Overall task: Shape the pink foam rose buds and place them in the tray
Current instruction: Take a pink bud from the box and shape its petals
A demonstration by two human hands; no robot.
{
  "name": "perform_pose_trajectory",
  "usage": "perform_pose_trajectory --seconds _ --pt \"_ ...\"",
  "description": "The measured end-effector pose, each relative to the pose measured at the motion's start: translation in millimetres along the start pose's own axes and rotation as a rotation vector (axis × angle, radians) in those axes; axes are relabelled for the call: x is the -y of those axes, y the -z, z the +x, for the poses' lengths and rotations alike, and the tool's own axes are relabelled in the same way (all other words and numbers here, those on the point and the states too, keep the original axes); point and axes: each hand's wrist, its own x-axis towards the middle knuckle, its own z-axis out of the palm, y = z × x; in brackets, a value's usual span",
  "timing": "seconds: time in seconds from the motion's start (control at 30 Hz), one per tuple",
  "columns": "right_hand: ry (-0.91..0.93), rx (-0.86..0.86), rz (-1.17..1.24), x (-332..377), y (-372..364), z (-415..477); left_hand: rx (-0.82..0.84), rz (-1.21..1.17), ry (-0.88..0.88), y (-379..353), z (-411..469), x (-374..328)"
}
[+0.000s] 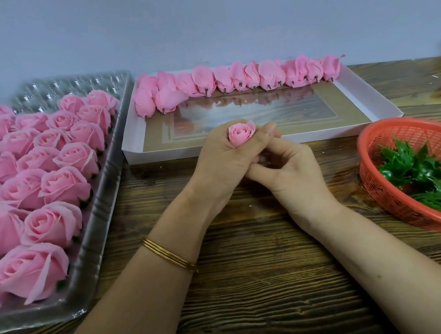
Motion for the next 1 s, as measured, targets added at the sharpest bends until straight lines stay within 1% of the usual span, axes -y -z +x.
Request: perform_pose_trajectory --seconds 0.13,0.3,0.43,0.63,0.83,1.0 --pt "0.015 -0.06 -0.032 -1.9 -0.8 2.1 -0.046 -0.048 0.003 -3.2 -0.2 1.1" --pt "0.049 -0.094 -0.135 -3.2 -0.8 2.2 -0.049 0.003 0.006 -3.2 0.7 3.6" --pt "0.032 -0.061 -0.089 -2.6 0.4 1.8 -0.029 -0.055 0.024 -2.8 0.7 1.2" --pt "-0.018 0.01 -0.002 -0.9 1.2 2.5 -0.036 -0.062 0.039 -2.2 -2.0 -6.3" --pt "0.025 -0.06 -0.044 0.5 -2.2 2.0 -0.048 -0.078 -0.005 -3.3 -3.3 -4.9" --pt "0.04 -0.065 -0.071 2.0 -1.6 0.7 -0.031 -0.064 0.013 -1.0 -1.4 -1.1"
